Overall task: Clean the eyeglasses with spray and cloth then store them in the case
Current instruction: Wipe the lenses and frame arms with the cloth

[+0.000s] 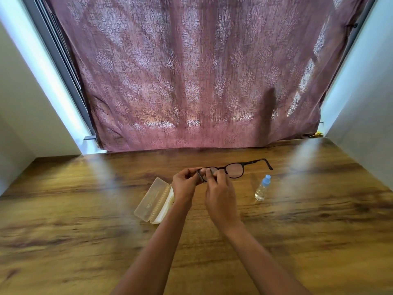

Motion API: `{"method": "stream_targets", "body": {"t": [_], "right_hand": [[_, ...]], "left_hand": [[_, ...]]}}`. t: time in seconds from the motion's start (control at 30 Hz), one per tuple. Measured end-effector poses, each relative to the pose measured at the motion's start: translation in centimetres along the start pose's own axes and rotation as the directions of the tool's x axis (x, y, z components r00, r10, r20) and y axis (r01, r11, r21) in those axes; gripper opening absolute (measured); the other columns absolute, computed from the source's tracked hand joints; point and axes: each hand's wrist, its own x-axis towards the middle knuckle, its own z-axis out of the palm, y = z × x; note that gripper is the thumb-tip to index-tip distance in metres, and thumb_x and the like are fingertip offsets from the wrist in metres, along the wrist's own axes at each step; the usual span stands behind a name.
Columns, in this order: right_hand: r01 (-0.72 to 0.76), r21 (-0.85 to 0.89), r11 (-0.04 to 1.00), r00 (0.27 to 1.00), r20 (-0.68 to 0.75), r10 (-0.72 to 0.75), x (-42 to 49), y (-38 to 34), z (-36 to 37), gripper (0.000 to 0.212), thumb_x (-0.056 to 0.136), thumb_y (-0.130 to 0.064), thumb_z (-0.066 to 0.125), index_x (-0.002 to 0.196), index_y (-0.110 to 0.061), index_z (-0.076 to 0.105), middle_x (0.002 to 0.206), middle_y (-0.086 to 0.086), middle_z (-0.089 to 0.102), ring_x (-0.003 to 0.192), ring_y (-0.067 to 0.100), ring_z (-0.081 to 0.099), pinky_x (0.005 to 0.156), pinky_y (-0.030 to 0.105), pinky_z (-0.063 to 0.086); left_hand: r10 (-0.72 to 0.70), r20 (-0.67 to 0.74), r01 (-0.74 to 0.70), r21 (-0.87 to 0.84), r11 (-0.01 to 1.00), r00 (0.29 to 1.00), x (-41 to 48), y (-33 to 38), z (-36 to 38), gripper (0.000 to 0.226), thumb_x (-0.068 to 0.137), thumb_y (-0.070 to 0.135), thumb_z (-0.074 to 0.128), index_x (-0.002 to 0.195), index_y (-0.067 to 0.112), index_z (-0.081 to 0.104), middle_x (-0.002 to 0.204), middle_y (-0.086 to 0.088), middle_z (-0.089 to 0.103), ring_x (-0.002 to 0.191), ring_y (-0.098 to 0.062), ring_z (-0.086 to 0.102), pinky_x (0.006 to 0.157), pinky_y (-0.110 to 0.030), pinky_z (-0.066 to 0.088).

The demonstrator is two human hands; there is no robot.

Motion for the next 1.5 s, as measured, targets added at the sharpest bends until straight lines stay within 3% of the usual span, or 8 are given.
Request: {"method": "stream_targets", "body": {"t": [0.2, 0.37, 0.53, 0.63, 0.87, 1.03, 1.33, 1.5], "right_hand": [[0.102, -0.128, 0.987, 0.995, 0.02, -0.1, -1.2, 0.8, 0.2, 0.04, 0.087, -0.011, 0.04, 0.122, -0.012, 0.059, 0.09, 0.002, 0.054, 0.081, 0.016, 0.055, 0.067, 0.027, 0.048], [0.072, -0.178, 0.981, 0.997, -0.025, -0.078, 0.3, 2.3, -0.5, 0.043, 0.073, 0.0, 0.067, 0.115, -0.005, 0.063, 0.09, 0.006, 0.06, 0.082, 0.022, 0.059, 0.065, 0.031, 0.049], [0.02, -0.106, 0.994, 1.0, -0.003, -0.02, 0.2, 0.4, 0.6, 0.043, 0.089, -0.011, 0.032, 0.126, -0.008, 0.054, 0.098, 0.002, 0.054, 0.089, 0.015, 0.053, 0.074, 0.025, 0.045], [0.04, -0.123, 0.992, 0.999, 0.031, -0.037, -0.7, 0.5, 0.7, 0.049, 0.088, -0.013, 0.025, 0.127, -0.014, 0.055, 0.093, 0.0, 0.052, 0.084, 0.014, 0.052, 0.07, 0.021, 0.039], [0.029, -0.209, 0.978, 0.999, -0.022, -0.034, -0.1, 2.7, 0.4, 0.043, 0.077, 0.001, 0.058, 0.119, -0.009, 0.061, 0.091, 0.006, 0.058, 0.081, 0.021, 0.058, 0.064, 0.031, 0.047], [0.008, -0.129, 0.992, 1.0, 0.014, -0.006, 0.1, 0.9, 0.7, 0.05, 0.085, -0.01, 0.026, 0.127, -0.01, 0.054, 0.097, 0.003, 0.054, 0.086, 0.017, 0.055, 0.071, 0.028, 0.046], [0.068, -0.193, 0.979, 0.997, -0.018, -0.073, -0.3, 3.0, 0.3, 0.042, 0.08, 0.0, 0.056, 0.12, -0.013, 0.061, 0.09, 0.002, 0.056, 0.081, 0.017, 0.056, 0.066, 0.028, 0.045], [0.004, -0.154, 0.988, 0.999, -0.033, -0.009, 1.3, 1.8, 0.2, 0.051, 0.081, -0.01, 0.029, 0.122, -0.01, 0.059, 0.091, 0.003, 0.056, 0.083, 0.02, 0.057, 0.069, 0.03, 0.046]], "left_hand": [[-0.018, -0.026, 0.016, -0.08, 0.997, 1.0, -0.1, 0.2, -0.7, 0.008, 0.08, 0.004, 0.068, 0.075, 0.011, 0.067, 0.071, -0.005, 0.065, 0.067, -0.012, 0.062, 0.059, -0.015, 0.053], [0.006, -0.014, -0.007, -0.049, 0.999, 1.0, 0.2, 0.2, -0.4, 0.008, 0.077, 0.007, 0.07, 0.074, 0.014, 0.067, 0.068, -0.003, 0.064, 0.066, -0.013, 0.058, 0.062, -0.02, 0.053], [0.006, 0.0, -0.006, -0.074, 0.997, 1.0, 0.6, 0.0, -0.1, 0.005, 0.077, 0.006, 0.07, 0.076, 0.011, 0.069, 0.075, -0.01, 0.068, 0.076, -0.021, 0.064, 0.07, -0.031, 0.055], [-0.027, -0.035, 0.024, -0.102, 0.994, 0.999, 0.5, -0.2, -0.3, 0.004, 0.078, 0.006, 0.069, 0.078, 0.009, 0.068, 0.076, -0.01, 0.067, 0.077, -0.021, 0.064, 0.069, -0.026, 0.055], [-0.023, -0.042, 0.02, -0.061, 0.998, 0.999, 0.5, -0.3, 0.0, 0.004, 0.078, 0.007, 0.07, 0.076, 0.009, 0.067, 0.068, -0.003, 0.063, 0.065, -0.011, 0.058, 0.059, -0.018, 0.053], [-0.004, -0.039, 0.001, -0.082, 0.997, 0.999, 0.6, -0.1, 0.5, 0.009, 0.08, 0.002, 0.067, 0.074, 0.009, 0.068, 0.071, -0.007, 0.066, 0.069, -0.015, 0.063, 0.063, -0.021, 0.055], [-0.02, -0.096, 0.012, -0.088, 0.996, 0.995, 0.6, -0.2, 0.0, 0.004, 0.077, 0.008, 0.071, 0.078, 0.009, 0.067, 0.068, -0.004, 0.062, 0.062, -0.01, 0.058, 0.054, -0.014, 0.05], [0.003, -0.094, -0.01, -0.071, 0.997, 0.996, 0.7, 0.4, 0.8, 0.011, 0.079, 0.002, 0.068, 0.07, 0.008, 0.065, 0.066, -0.003, 0.062, 0.059, -0.006, 0.057, 0.056, -0.015, 0.051]]}}
